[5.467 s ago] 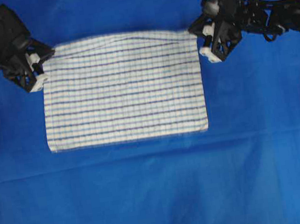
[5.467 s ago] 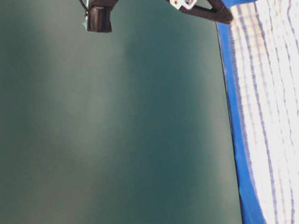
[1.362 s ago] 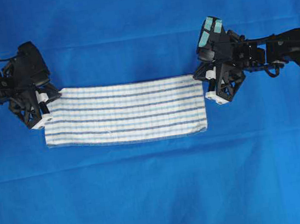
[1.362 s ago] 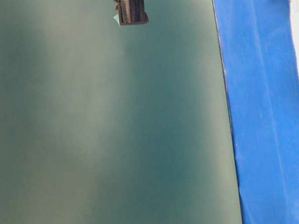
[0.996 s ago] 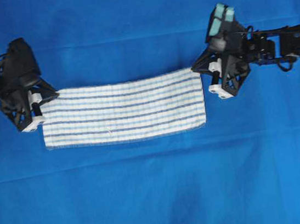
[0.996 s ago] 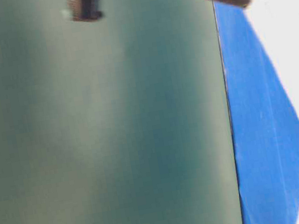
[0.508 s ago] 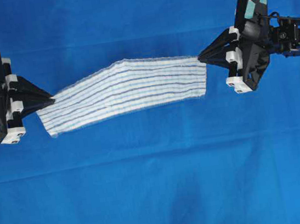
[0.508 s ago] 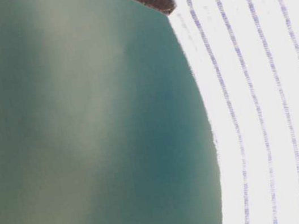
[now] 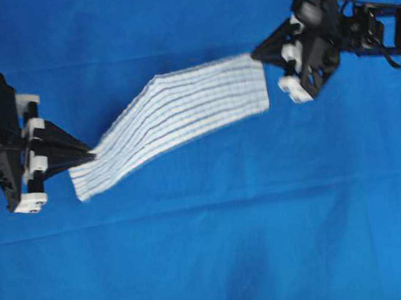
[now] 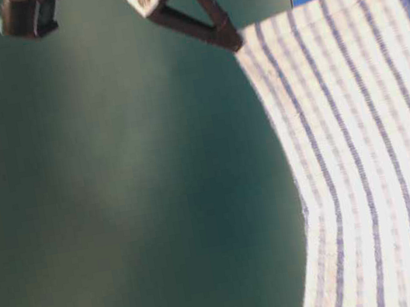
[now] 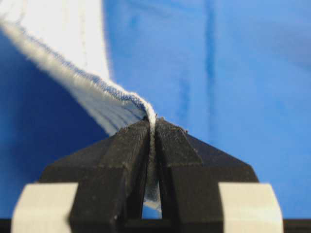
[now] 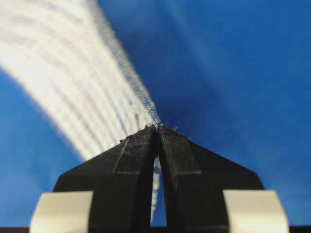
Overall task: Fold the blue towel.
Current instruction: 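Lift the strip and rotate it vertical, left gripper swinging toward the near side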
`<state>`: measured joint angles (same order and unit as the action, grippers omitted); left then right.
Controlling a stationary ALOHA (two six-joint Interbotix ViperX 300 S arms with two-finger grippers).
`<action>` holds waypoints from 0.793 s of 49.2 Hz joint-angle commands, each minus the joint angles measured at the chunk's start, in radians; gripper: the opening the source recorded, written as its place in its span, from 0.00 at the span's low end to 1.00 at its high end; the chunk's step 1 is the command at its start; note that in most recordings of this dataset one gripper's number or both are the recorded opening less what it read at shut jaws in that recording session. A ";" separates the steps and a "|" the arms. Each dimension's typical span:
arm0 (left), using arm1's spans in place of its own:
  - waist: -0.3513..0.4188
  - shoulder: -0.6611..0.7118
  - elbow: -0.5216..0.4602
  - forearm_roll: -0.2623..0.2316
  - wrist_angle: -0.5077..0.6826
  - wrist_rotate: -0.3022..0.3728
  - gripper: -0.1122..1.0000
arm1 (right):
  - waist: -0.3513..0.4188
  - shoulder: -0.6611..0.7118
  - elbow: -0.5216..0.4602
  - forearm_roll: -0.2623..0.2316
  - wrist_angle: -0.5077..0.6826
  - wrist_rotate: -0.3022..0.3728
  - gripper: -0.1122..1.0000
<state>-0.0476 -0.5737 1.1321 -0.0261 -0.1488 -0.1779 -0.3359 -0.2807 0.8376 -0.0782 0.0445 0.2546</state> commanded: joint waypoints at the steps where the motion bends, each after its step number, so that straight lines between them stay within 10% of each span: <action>1: -0.029 0.063 -0.055 -0.002 -0.054 0.002 0.12 | -0.038 0.020 -0.054 -0.009 -0.009 -0.003 0.14; 39: -0.115 0.583 -0.563 0.000 -0.098 0.020 0.12 | -0.199 0.244 -0.347 -0.183 0.029 -0.005 0.13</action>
<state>-0.1626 -0.0046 0.6228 -0.0261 -0.2393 -0.1595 -0.5262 -0.0261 0.5154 -0.2546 0.0706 0.2500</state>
